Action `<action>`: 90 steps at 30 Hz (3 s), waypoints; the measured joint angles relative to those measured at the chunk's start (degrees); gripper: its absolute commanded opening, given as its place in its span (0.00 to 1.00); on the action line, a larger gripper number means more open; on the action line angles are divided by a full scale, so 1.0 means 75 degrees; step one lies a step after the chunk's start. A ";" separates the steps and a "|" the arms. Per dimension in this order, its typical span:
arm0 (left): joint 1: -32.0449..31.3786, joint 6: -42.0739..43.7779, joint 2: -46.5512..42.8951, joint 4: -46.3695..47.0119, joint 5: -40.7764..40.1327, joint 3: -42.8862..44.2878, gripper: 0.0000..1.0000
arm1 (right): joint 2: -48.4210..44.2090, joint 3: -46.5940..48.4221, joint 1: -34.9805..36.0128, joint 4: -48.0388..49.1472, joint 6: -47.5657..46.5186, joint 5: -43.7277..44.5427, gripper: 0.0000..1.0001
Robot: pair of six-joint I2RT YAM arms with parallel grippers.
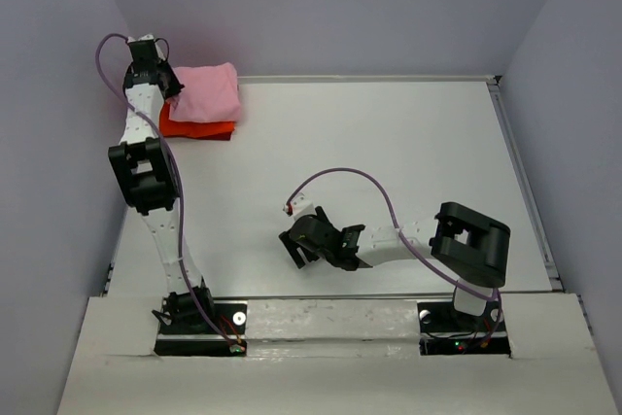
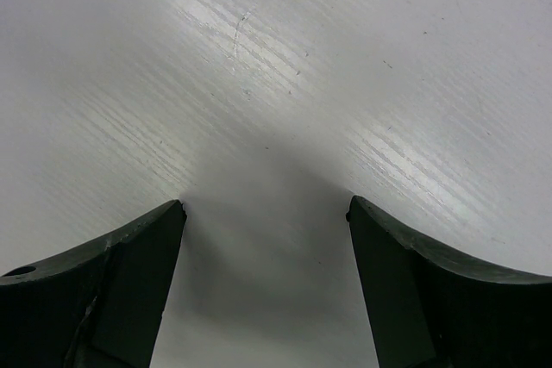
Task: Fold and stack the t-shirts
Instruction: Place the square-folded T-shirt at the corner of the board, then reset both arms
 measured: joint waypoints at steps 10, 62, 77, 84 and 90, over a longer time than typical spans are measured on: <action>0.0187 -0.0058 0.0880 -0.0251 -0.0796 0.0472 0.10 | 0.0009 -0.0003 0.0000 0.0012 -0.0003 0.0000 0.82; -0.3378 -0.0332 -0.1877 0.0029 -0.1078 0.0423 0.81 | -0.0405 -0.0545 0.0044 0.0294 0.0152 0.0079 0.85; -0.6172 -0.0050 -0.5502 0.2949 -0.2451 -0.7463 0.83 | -0.3590 -0.0825 -0.2503 -0.0659 -0.0064 -0.0140 0.88; -0.6502 0.0356 -0.6685 0.2704 -0.2661 -0.7962 0.87 | -0.3561 -0.0446 -0.5342 -0.0705 -0.0076 -0.0294 0.90; -0.6493 0.0740 -0.8655 0.3520 -0.3372 -0.9224 0.95 | -0.2556 -0.0446 -0.5904 -0.0828 0.0099 -0.0248 0.91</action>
